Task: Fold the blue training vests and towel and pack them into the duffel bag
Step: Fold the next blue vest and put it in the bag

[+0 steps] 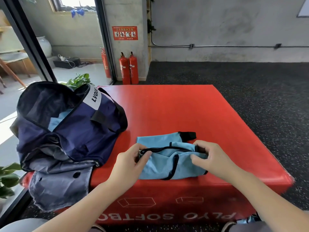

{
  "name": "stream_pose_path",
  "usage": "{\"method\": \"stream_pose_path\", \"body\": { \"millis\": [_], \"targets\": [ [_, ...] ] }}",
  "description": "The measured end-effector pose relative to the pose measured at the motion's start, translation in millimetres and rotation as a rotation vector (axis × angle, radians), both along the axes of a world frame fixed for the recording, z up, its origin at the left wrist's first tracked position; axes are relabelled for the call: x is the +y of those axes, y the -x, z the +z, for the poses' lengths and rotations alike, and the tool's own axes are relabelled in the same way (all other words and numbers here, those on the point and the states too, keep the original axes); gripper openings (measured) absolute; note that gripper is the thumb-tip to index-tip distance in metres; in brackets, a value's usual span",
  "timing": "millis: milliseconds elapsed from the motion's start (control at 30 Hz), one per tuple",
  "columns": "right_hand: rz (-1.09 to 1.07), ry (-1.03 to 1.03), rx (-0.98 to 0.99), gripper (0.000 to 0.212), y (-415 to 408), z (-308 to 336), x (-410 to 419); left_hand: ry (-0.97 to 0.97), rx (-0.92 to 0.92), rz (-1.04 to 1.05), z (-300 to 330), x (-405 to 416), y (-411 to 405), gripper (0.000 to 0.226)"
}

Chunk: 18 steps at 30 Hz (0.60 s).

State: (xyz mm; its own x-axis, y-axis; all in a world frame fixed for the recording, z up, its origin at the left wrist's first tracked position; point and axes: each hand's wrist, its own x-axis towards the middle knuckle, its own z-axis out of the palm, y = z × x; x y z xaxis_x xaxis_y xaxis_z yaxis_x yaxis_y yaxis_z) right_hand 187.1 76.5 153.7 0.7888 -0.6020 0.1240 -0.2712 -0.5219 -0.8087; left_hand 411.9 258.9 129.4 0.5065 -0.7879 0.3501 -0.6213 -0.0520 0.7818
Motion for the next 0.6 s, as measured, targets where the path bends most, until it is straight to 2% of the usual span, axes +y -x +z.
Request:
{"method": "stream_pose_path", "body": {
  "millis": [100,300,433,600],
  "targets": [
    [-0.029,-0.010,-0.002,0.016,-18.4,0.1,-13.5,0.000,0.019,0.041,0.2,-13.7,-9.3,0.005],
    [-0.055,0.035,0.102,0.003,-62.0,-6.0,-45.6,-0.021,0.044,0.108,-6.7,-39.9,-30.0,0.005],
    [-0.036,0.088,0.210,0.003,-81.2,-20.5,-62.8,-0.065,0.159,0.185,-14.9,-54.5,-39.3,0.003],
    [-0.045,0.172,0.324,0.007,-97.0,-38.9,-77.6,-0.156,0.294,0.212,-19.4,-47.7,-28.3,0.035]
  ]
}}
